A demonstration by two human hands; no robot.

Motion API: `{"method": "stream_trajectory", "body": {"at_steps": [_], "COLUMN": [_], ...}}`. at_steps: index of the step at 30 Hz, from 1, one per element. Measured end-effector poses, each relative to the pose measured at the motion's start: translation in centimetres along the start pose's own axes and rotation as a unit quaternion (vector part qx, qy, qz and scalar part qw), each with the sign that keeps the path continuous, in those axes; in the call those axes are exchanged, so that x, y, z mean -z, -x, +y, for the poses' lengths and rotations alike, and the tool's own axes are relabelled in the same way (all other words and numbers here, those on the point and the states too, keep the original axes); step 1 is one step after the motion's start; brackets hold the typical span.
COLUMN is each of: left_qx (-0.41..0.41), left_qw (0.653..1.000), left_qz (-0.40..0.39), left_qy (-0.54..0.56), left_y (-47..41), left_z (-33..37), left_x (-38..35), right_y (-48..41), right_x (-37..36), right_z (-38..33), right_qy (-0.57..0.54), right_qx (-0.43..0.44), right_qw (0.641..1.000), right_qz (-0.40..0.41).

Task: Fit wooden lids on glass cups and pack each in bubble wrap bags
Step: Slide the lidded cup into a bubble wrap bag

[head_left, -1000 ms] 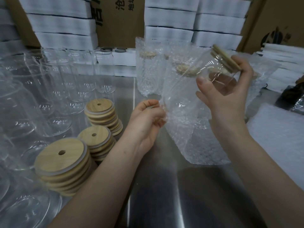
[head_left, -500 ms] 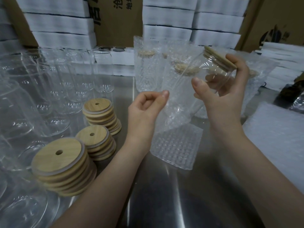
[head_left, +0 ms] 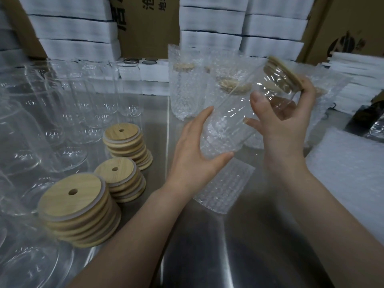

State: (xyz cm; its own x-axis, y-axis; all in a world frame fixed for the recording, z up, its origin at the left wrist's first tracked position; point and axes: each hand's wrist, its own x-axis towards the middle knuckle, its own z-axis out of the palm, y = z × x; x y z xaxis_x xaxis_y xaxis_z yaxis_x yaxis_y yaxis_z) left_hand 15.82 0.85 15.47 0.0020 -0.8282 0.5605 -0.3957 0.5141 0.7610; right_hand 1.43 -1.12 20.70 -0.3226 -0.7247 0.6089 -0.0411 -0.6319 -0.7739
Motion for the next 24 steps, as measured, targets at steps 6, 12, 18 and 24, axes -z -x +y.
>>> {"method": "stream_trajectory", "body": {"at_steps": [6, 12, 18, 24], "left_qx": [0.021, 0.033, 0.005, -0.021], "left_qw": [0.998, 0.992, 0.987, 0.995], "left_qz": [0.017, 0.043, 0.097, 0.037], "left_qy": [0.051, 0.116, 0.131, 0.092], "left_y": [0.3, 0.3, 0.2, -0.1], "left_z": [0.8, 1.0, 1.2, 0.4], "left_x": [0.0, 0.0, -0.1, 0.3], "right_y": [0.6, 1.2, 1.5, 1.2], "right_x": [-0.2, -0.6, -0.9, -0.7], "right_z": [-0.1, -0.1, 0.0, 0.0], "right_qy": [0.027, 0.054, 0.038, 0.046], "right_qx": [0.018, 0.029, 0.007, 0.018], "right_qw": [0.998, 0.993, 0.989, 0.989], "right_qz": [-0.052, -0.100, -0.146, -0.140]}}
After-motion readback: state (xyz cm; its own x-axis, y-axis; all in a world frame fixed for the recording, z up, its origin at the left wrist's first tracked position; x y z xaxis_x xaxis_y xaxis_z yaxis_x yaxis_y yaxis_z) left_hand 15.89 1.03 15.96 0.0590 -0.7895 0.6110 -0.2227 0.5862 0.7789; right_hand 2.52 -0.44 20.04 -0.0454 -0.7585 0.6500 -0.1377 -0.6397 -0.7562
